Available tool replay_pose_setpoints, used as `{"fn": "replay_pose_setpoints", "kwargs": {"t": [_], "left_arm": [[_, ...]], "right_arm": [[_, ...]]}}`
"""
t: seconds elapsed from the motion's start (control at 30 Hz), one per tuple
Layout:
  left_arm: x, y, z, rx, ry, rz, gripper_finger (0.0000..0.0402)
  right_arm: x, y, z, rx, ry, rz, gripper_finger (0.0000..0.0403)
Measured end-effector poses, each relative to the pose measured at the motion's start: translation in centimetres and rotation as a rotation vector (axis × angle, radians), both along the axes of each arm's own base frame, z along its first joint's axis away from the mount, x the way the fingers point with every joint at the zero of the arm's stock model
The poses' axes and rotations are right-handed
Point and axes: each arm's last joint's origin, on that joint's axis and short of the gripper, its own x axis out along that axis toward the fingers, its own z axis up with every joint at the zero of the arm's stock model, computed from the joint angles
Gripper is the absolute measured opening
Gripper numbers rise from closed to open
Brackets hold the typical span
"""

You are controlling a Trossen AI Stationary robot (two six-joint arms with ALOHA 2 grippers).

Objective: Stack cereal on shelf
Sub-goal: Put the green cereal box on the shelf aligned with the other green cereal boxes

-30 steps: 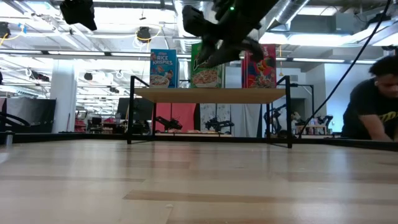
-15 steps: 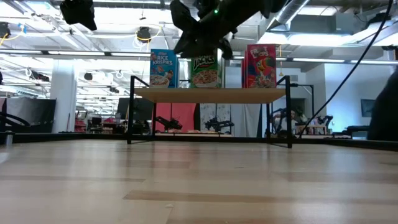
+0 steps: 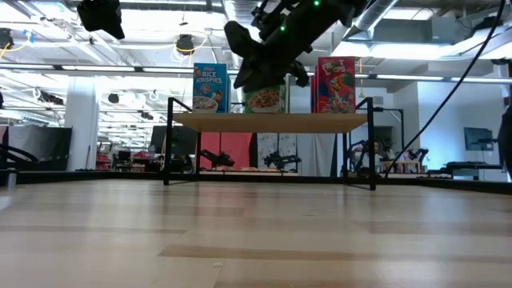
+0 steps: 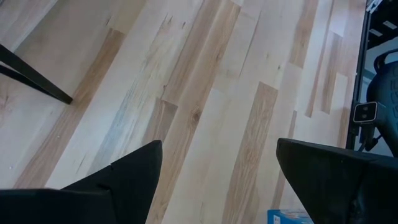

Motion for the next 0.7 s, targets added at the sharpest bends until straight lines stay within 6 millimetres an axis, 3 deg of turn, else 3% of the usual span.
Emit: {"fn": "replay_pose_setpoints", "kwargs": {"t": [0.7], "left_arm": [[0.0,0.1,0.0,0.023,-0.001,0.021,0.0304]], "right_arm": [[-1.2,0.2,-1.0,-0.062,0.089,-0.216,0.0132]]}}
